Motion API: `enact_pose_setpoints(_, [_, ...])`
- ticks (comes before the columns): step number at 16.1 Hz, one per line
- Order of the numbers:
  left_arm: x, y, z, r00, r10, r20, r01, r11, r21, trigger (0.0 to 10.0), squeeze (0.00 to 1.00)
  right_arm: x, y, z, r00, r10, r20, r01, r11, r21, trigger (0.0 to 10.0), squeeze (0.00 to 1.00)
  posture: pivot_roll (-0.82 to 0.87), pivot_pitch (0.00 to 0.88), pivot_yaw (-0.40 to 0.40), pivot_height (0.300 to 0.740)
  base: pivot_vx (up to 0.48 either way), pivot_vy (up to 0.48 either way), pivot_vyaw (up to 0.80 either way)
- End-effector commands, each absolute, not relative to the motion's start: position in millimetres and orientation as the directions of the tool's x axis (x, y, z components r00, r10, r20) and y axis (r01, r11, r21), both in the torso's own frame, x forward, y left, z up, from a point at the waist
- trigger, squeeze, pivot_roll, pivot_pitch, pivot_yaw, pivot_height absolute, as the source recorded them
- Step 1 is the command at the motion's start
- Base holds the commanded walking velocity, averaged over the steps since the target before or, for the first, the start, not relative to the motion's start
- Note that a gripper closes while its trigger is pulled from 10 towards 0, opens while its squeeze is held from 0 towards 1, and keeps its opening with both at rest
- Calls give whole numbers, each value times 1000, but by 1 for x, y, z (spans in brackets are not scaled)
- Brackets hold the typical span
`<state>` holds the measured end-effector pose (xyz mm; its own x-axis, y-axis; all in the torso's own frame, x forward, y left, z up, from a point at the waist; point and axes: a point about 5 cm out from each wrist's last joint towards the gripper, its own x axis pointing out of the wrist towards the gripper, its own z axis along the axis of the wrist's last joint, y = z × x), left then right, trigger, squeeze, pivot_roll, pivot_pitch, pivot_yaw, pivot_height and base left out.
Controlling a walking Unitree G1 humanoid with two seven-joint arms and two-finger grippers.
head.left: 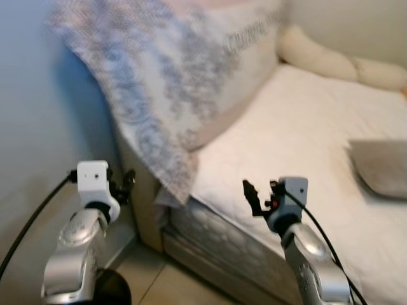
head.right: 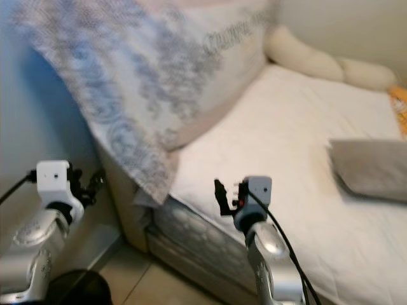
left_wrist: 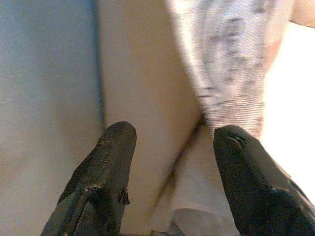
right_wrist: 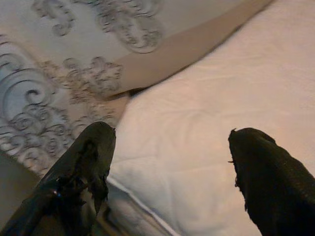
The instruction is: Clean up the room
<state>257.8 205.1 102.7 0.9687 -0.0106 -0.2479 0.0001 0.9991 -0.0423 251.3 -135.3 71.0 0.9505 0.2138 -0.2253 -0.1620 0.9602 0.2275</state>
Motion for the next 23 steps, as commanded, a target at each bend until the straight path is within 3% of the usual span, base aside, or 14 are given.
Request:
enact_pose_setpoints(1, [259, 200, 104, 969, -36, -245, 23, 998, -56, 10000, 0, 252, -143, 75, 957, 195, -216, -148, 965, 217, 10000, 0, 11, 0, -12, 740, 0, 0, -800])
enact_pose_setpoints(9, [258, 198, 102, 972, -21, -233, 13, 999, -36, 10000, 0, 256, -145, 76, 959, 183, -216, -130, 963, 237, 10000, 0, 12, 0, -11, 740, 0, 0, -798])
enact_pose_setpoints(11, [260, 214, 100, 952, 43, -303, -83, 989, -121, 10000, 0, 257, -146, 75, 961, 163, -225, -113, 969, 217, 10000, 0, 13, 0, -9, 740, 0, 0, -775])
enact_pose_setpoints(14, [260, 217, 102, 942, 41, -332, -113, 974, -198, 10000, 0, 260, -148, 78, 969, 134, -206, -92, 975, 201, 10000, 0, 14, 0, -5, 740, 0, 0, -763])
enact_pose_setpoints(18, [260, 207, 104, 952, -10, -306, -13, 997, -74, 10000, 0, 260, -152, 78, 970, 98, -223, -57, 981, 185, 10000, 0, 4, 0, -3, 740, 0, 0, -783])
enact_pose_setpoints(23, [265, 208, 112, 967, 11, -253, -2, 999, 37, 10000, 0, 264, -153, 80, 977, 83, -197, -58, 990, 131, 10000, 0, 13, 0, -10, 740, 0, 0, -440])
